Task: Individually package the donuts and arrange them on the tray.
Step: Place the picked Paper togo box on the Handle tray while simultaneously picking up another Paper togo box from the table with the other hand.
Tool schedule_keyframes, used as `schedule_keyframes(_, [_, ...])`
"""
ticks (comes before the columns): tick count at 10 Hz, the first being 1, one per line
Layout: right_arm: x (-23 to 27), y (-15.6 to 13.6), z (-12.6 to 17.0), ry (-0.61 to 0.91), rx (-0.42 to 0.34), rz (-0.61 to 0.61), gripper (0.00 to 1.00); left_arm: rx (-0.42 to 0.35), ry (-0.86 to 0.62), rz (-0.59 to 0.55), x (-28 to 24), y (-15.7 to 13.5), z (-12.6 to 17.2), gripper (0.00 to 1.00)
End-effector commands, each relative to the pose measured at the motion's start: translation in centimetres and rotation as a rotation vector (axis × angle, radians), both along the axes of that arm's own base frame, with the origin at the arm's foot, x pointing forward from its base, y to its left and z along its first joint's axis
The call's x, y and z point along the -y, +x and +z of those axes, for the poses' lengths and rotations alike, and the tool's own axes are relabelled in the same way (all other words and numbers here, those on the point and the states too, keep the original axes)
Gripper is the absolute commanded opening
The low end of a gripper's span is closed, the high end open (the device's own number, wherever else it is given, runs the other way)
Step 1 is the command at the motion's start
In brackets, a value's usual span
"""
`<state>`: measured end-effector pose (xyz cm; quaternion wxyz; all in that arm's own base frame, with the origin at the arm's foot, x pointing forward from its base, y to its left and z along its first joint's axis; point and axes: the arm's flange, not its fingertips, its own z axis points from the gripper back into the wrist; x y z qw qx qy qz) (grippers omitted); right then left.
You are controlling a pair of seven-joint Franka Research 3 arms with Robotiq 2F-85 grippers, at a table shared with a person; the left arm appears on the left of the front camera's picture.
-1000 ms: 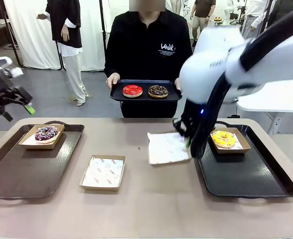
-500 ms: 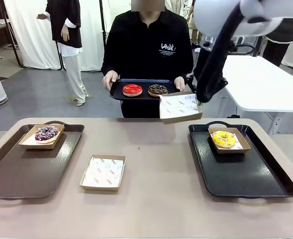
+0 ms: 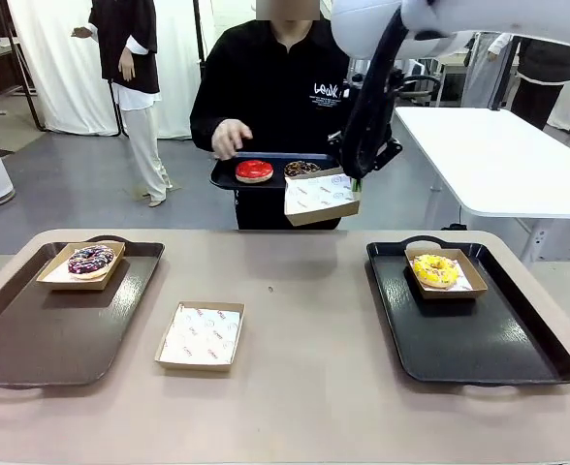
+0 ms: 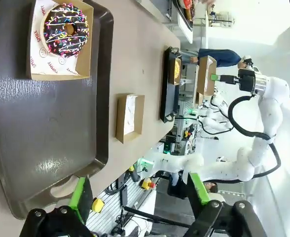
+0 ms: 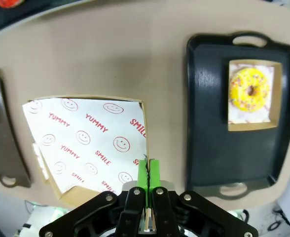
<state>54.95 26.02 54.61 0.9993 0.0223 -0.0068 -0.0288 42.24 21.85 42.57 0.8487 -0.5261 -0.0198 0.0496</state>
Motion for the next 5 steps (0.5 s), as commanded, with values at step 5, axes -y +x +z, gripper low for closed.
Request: schedule_keyframes(5, [-1.2,2.2,-0.6,-0.006,-0.02,-0.006,0.0,-0.017,-0.027,0.012,0.1,-0.2,-1.0,1.0])
